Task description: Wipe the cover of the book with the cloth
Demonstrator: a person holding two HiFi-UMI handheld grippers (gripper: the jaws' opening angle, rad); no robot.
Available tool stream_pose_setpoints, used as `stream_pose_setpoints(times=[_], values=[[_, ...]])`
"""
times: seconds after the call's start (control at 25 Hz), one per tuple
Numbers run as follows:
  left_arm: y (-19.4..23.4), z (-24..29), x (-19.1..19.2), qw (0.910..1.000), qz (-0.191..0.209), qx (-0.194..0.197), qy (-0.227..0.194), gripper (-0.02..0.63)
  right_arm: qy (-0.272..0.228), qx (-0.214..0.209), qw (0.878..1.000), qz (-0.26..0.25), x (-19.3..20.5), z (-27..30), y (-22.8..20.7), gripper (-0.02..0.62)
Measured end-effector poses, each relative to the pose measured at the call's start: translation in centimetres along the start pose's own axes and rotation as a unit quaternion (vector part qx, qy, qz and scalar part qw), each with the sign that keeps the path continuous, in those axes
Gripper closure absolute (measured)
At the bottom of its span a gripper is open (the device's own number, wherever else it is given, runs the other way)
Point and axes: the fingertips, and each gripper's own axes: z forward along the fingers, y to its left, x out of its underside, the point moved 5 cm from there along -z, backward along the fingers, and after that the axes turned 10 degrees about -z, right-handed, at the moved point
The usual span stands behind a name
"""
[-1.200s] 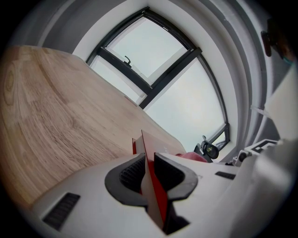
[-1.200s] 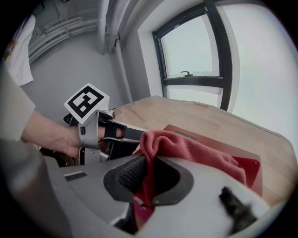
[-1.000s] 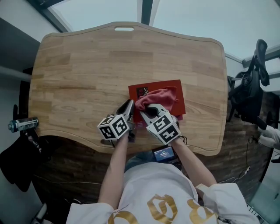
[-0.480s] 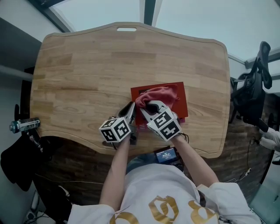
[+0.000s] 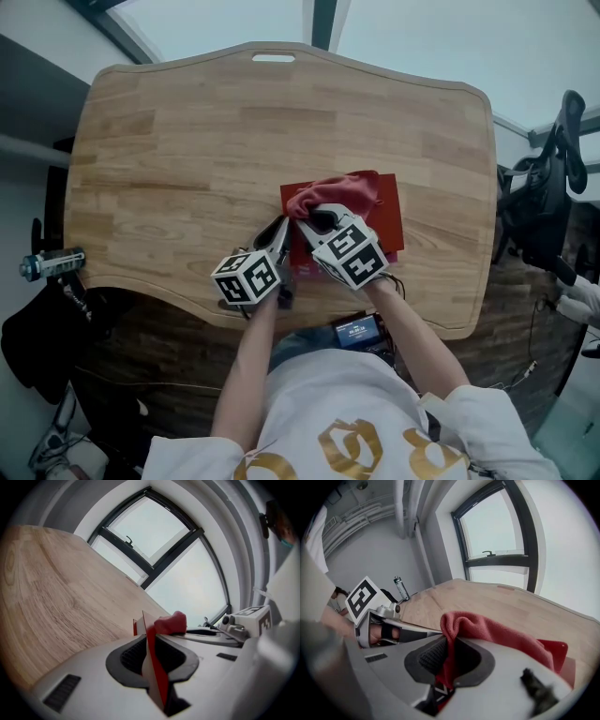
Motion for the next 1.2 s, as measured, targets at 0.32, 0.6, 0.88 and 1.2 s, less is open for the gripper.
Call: stream_pose_setpoints(times=[0.32, 0.6, 0.88, 1.2], values=[[-0.1, 0.0, 0.0, 0.9999, 0.010, -0.005, 0.000, 0.546, 0.000, 0.007, 1.000, 0.001, -0.6, 0.7, -0.6, 0.540], [-0.1, 0.0, 0.0, 0.9999, 0.014, -0.006, -0.001, 0.546, 0.003, 0.007, 1.000, 0.004, -0.9, 1.1, -0.9, 0.540], [-0.1, 0.0, 0.0, 0.9999, 0.012, -0.005, -0.007, 0.546, 0.003, 0.013, 1.000, 0.005, -0.6, 0.7, -0.5, 0.540], [-0.1, 0.0, 0.1, 0.9998, 0.014, -0.003, -0.011, 0.546, 0.006, 0.005, 1.000, 0.012, 0.3, -0.2, 0.8, 0.540]])
